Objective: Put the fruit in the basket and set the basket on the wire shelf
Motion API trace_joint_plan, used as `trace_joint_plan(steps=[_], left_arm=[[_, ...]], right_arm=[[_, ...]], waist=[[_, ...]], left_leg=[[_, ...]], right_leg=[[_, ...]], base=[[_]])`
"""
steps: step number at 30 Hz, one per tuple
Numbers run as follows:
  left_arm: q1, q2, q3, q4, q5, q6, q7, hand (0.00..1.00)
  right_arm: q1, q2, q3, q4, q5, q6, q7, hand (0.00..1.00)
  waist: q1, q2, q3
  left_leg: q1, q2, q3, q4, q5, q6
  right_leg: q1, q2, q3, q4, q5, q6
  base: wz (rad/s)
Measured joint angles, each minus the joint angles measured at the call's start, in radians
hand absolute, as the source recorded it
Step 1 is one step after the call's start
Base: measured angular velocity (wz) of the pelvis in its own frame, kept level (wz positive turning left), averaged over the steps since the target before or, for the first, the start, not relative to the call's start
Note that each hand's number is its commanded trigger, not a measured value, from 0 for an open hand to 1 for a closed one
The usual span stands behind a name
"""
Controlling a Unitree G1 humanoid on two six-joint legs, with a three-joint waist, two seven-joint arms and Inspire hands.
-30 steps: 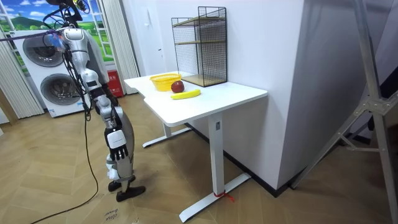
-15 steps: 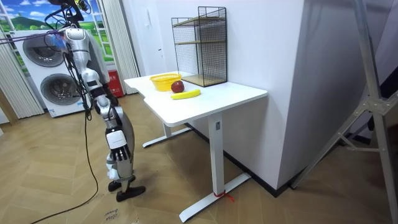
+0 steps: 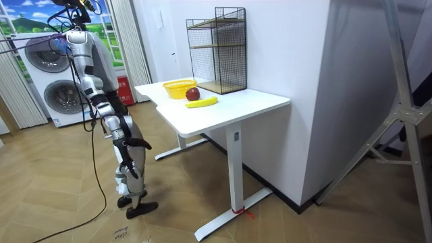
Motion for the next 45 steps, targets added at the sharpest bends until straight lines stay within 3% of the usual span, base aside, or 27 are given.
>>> trace_joint_plan(steps=[3,9,14,16,18,21,25,29,36,39,45], left_arm=[[0.016,0.008,0.001,-0.026,0.008,-0.001,0.012,0.00],[0.017,0.012,-0.001,-0.094,0.009,-0.005,0.030,0.00],[0.023,0.017,-0.042,-0.107,0.011,-0.007,0.043,0.00],[0.026,0.016,-0.052,-0.116,0.016,-0.005,0.042,0.00],[0.024,0.017,-0.063,-0.117,0.017,-0.011,0.040,0.00],[0.026,0.025,-0.091,-0.117,0.016,-0.018,0.042,0.00],[0.023,0.029,-0.110,-0.117,0.010,-0.025,0.040,0.00],[0.025,0.037,-0.110,-0.125,0.020,-0.030,0.016,0.00],[0.038,0.058,-0.138,-0.163,0.037,-0.032,-0.002,0.00],[0.036,0.067,-0.166,-0.159,0.036,-0.040,-0.008,0.00],[0.037,0.067,-0.199,-0.151,0.031,-0.040,-0.044,0.00]], right_arm=[[-0.021,-0.028,-0.054,-0.087,0.038,-0.017,-0.089,0.00],[-0.032,-0.030,-0.085,-0.510,-0.078,-0.059,-0.280,0.00],[-0.028,-0.033,-0.056,-0.856,-0.416,-0.107,-0.412,0.00],[-0.023,-0.032,-0.032,-0.927,-0.523,-0.112,-0.421,0.00],[-0.016,-0.033,-0.006,-1.009,-0.623,-0.115,-0.422,0.00],[-0.017,-0.036,0.045,-1.108,-0.786,-0.121,-0.409,0.00],[-0.016,-0.064,0.111,-1.176,-0.828,-0.123,-0.338,0.00],[-0.018,-0.086,0.123,-1.226,-0.838,-0.123,-0.226,0.00],[-0.021,-0.144,0.233,-1.216,-0.942,-0.122,-0.106,0.00],[-0.022,-0.149,0.288,-1.201,-0.957,-0.122,-0.035,0.00],[-0.022,-0.149,0.353,-1.174,-0.986,-0.115,0.093,0.00]], waist=[[-0.005,-0.006,-0.0027],[-0.010,-0.027,-0.0025],[-0.002,-0.038,-0.0052],[-0.002,-0.038,-0.0076],[0.003,-0.037,-0.0047],[0.004,-0.033,-0.0026],[0.020,-0.036,-0.0049],[0.030,-0.040,-0.0049],[0.052,-0.048,-0.0022],[0.063,-0.050,0.0030],[0.082,-0.052,0.0022]], left_leg=[[-0.005,-0.001,0.000,0.001,0.000,0.000],[-0.025,-0.003,0.004,0.013,0.004,0.003],[-0.044,-0.001,0.003,0.016,0.004,0.003],[-0.050,0.000,0.003,0.018,0.004,0.003],[-0.051,0.000,0.004,0.018,0.004,0.003],[-0.050,0.000,0.006,0.018,0.005,0.002],[-0.041,0.000,0.008,0.012,0.005,0.002],[-0.046,0.001,0.007,0.013,0.005,0.002],[-0.045,0.002,0.003,0.013,0.007,0.000],[-0.038,0.002,0.000,0.013,0.007,0.000],[-0.042,0.001,-0.013,0.013,0.007,0.000]], right_leg=[[-0.006,-0.001,0.002,0.001,0.000,0.000],[-0.029,-0.002,0.006,0.010,0.000,0.000],[-0.042,-0.001,0.004,0.001,0.006,0.000],[-0.046,-0.001,0.002,0.000,0.007,0.000],[-0.047,-0.001,0.002,-0.001,0.007,0.000],[-0.047,0.000,0.006,-0.001,0.007,0.000],[-0.044,0.000,0.010,0.000,0.007,0.000],[-0.046,0.000,0.006,0.000,0.007,0.000],[-0.043,-0.001,0.000,-0.001,0.008,-0.002],[-0.032,0.000,-0.001,-0.006,0.008,-0.002],[-0.025,-0.001,-0.012,-0.018,0.014,-0.001]], base=[[0.00],[-0.01],[0.00],[0.00],[0.00],[0.00],[-0.03],[0.02],[0.01],[0.04],[0.07]])
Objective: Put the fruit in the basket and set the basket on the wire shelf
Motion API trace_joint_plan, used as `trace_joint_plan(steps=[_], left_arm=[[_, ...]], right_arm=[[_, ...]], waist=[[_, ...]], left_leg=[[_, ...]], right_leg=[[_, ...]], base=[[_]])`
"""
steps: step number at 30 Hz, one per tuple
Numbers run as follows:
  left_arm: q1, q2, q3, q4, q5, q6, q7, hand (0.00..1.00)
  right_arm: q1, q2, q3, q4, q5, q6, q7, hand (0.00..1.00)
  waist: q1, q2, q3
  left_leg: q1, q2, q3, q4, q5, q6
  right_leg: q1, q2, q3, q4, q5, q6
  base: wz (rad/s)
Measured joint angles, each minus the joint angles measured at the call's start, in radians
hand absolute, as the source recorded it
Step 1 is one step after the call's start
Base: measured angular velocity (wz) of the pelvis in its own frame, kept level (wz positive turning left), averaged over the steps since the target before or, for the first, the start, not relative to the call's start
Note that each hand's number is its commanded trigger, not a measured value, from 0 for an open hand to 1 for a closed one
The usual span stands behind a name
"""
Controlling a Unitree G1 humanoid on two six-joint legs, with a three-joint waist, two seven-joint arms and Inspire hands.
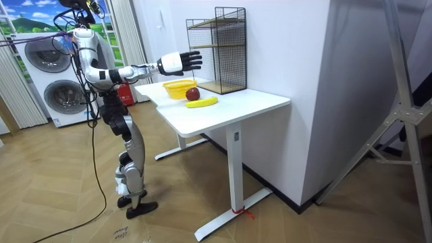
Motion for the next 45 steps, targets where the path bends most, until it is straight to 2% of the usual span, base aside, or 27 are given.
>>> trace_joint_plan(steps=[7,11,27,35,45], left_arm=[[0.001,0.000,0.001,0.004,-0.001,0.000,-0.017,0.00],[0.000,0.000,0.001,0.004,-0.001,0.000,-0.018,0.00],[-0.008,0.000,0.002,0.003,-0.002,0.000,-0.033,0.00],[-0.015,0.001,0.001,0.009,-0.002,0.000,-0.033,0.00],[-0.020,0.002,0.002,0.029,0.003,-0.003,-0.052,0.00]], right_arm=[[-0.010,-0.024,0.000,0.029,-0.047,-0.001,0.072,0.00],[-0.010,-0.038,0.000,0.086,-0.048,0.001,0.103,0.00],[-0.011,-0.042,0.005,0.093,-0.078,0.001,0.166,0.00],[-0.022,-0.042,0.005,0.149,-0.084,0.003,0.191,0.00],[-0.044,-0.042,0.033,0.202,-0.107,0.007,0.246,0.00]], waist=[[0.001,-0.001,-0.0012],[0.002,-0.005,-0.0047],[0.007,-0.005,-0.0053],[0.009,-0.002,-0.0029],[0.009,-0.002,-0.0037]], left_leg=[[0.000,0.000,-0.013,0.001,0.000,0.000],[0.001,0.000,-0.015,0.001,0.000,0.000],[0.005,0.000,-0.014,0.001,0.000,0.000],[0.006,0.000,-0.014,0.003,0.000,0.000],[0.004,0.000,-0.014,0.003,0.000,0.000]], right_leg=[[0.010,0.000,-0.006,-0.014,0.001,-0.001],[0.013,0.000,-0.009,-0.018,0.001,-0.001],[0.017,0.000,-0.011,-0.018,0.002,-0.001],[0.019,-0.001,-0.012,-0.018,0.002,-0.002],[0.017,-0.001,-0.013,-0.018,0.002,-0.002]], base=[[0.05],[0.01],[0.00],[0.00],[0.00]])
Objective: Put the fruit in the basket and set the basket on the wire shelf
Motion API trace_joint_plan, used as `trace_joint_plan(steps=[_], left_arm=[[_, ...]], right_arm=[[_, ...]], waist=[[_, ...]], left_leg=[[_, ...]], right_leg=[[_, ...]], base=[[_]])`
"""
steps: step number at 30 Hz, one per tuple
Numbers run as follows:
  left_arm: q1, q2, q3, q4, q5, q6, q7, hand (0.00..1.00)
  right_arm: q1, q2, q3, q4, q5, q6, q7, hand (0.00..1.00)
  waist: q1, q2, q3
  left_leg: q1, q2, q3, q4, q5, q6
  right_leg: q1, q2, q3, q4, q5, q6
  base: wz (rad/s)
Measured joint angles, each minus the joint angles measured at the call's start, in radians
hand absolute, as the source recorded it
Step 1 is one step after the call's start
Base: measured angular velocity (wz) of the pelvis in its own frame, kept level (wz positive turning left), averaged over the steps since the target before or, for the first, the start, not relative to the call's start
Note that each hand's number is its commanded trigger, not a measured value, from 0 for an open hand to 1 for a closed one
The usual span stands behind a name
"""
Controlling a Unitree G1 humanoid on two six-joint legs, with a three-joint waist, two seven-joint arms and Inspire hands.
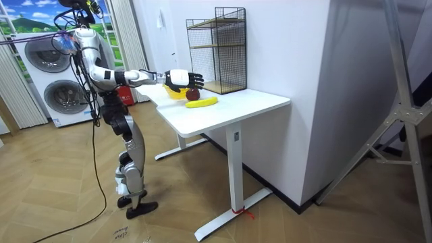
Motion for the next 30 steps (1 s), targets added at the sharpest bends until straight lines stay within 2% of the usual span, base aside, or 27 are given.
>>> trace_joint_plan(steps=[4,8,10,18,20,30], left_arm=[[0.000,0.002,-0.001,0.000,0.001,-0.004,-0.002,0.00],[-0.001,0.021,-0.004,0.000,0.001,-0.007,-0.002,0.00],[0.001,0.026,-0.004,0.000,0.001,-0.007,-0.001,0.00],[0.000,0.031,-0.002,-0.001,0.002,-0.008,0.001,0.00],[0.000,0.031,-0.002,-0.001,0.003,-0.008,0.003,0.00],[0.000,0.031,-0.002,-0.001,0.002,-0.007,0.008,0.00]], right_arm=[[-0.009,0.000,0.003,0.007,-0.003,0.000,0.017,0.00],[-0.025,0.000,0.014,0.048,-0.012,0.001,0.018,0.00],[-0.032,-0.002,0.034,0.056,-0.012,0.001,0.018,0.00],[-0.067,-0.002,0.051,0.117,-0.030,0.001,0.031,0.00],[-0.069,-0.002,0.052,0.117,-0.037,0.000,0.031,0.00],[-0.080,-0.002,0.060,0.122,-0.047,0.000,0.031,0.00]], waist=[[0.007,-0.003,0.0003],[0.016,-0.012,0.0065],[0.017,-0.015,0.0072],[0.020,-0.018,0.0055],[0.021,-0.022,0.0028],[0.021,-0.015,0.0054]], left_leg=[[0.002,0.000,0.000,-0.001,0.000,0.000],[0.002,0.000,-0.002,0.000,0.000,0.000],[0.001,0.000,-0.003,0.000,0.000,0.000],[0.003,-0.003,-0.022,0.000,0.000,0.000],[0.001,-0.004,-0.026,0.000,0.000,0.000],[0.005,-0.004,-0.037,0.000,0.000,0.000]], right_leg=[[0.001,0.000,0.000,0.000,0.000,0.000],[0.003,0.000,-0.001,0.000,0.000,0.000],[0.003,0.000,-0.001,0.000,0.000,0.000],[0.012,-0.003,-0.016,-0.006,0.002,0.002],[0.016,-0.003,-0.020,-0.016,0.002,0.002],[0.026,-0.003,-0.028,-0.021,0.002,0.002]], base=[[0.00],[0.00],[0.00],[0.06],[0.06],[0.03]])
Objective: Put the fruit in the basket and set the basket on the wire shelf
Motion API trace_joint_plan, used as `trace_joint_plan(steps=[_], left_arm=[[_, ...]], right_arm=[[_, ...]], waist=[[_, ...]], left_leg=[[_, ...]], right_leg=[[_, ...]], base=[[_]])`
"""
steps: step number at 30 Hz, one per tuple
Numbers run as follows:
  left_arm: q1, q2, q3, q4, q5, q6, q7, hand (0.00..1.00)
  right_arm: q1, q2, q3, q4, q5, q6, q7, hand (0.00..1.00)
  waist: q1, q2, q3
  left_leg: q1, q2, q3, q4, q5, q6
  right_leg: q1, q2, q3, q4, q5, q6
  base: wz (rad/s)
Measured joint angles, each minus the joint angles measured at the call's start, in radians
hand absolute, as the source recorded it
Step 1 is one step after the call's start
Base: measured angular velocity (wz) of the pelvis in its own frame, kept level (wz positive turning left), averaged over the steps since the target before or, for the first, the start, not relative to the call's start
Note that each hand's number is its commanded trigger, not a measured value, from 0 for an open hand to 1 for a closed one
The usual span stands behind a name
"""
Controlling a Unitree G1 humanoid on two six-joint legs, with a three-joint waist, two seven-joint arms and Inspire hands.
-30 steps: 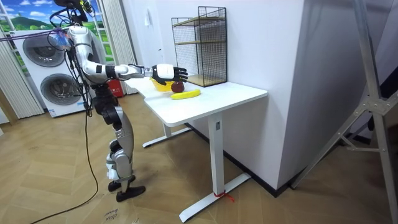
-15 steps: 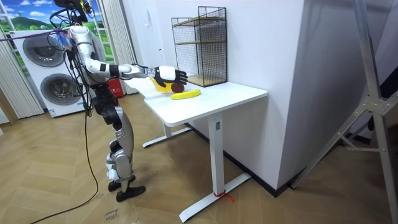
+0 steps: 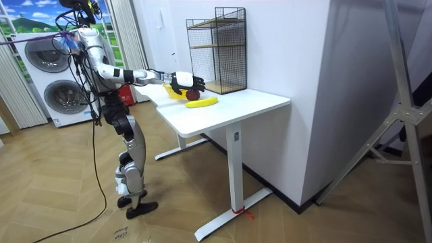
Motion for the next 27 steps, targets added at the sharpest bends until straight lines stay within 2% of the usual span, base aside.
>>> trace_joint_plan(steps=[7,15,18,21,27], left_arm=[[-0.003,0.003,-0.002,0.000,0.001,0.008,-0.009,0.00],[-0.003,0.003,-0.001,0.000,0.001,0.022,-0.012,0.00],[-0.002,0.003,0.002,-0.001,0.002,0.034,-0.014,0.00],[-0.002,0.003,0.003,-0.011,0.002,0.044,-0.024,0.00],[-0.001,0.003,0.000,-0.020,0.001,0.048,-0.029,0.00]], right_arm=[[-0.064,-0.005,0.036,0.084,-0.010,0.012,0.009,0.00],[-0.077,-0.020,0.042,0.112,-0.010,0.016,0.017,0.00],[-0.078,-0.022,0.056,0.112,-0.030,0.017,0.019,0.00],[-0.078,-0.022,0.058,0.112,-0.044,0.025,0.034,0.00],[-0.078,-0.022,0.059,0.132,-0.044,0.036,0.050,0.00]], waist=[[0.006,0.001,-0.0005],[0.024,0.002,-0.0007],[0.025,0.001,-0.0046],[0.025,0.002,-0.0124],[0.024,0.003,-0.0125]], left_leg=[[-0.003,-0.001,-0.002,0.002,0.001,-0.001],[-0.005,-0.001,-0.003,0.002,0.002,-0.002],[-0.003,0.000,-0.003,0.003,0.002,-0.002],[0.001,-0.001,-0.004,0.003,0.002,-0.002],[0.018,-0.001,-0.008,0.001,0.002,-0.002]], right_leg=[[-0.003,0.000,0.001,0.002,0.000,0.000],[-0.004,0.000,0.000,0.001,0.000,0.000],[-0.003,0.000,0.001,0.001,0.000,0.000],[0.001,0.000,0.001,0.000,0.000,0.000],[0.026,0.001,-0.002,-0.014,0.003,-0.001]], base=[[0.00],[0.00],[0.00],[0.00],[0.02]])
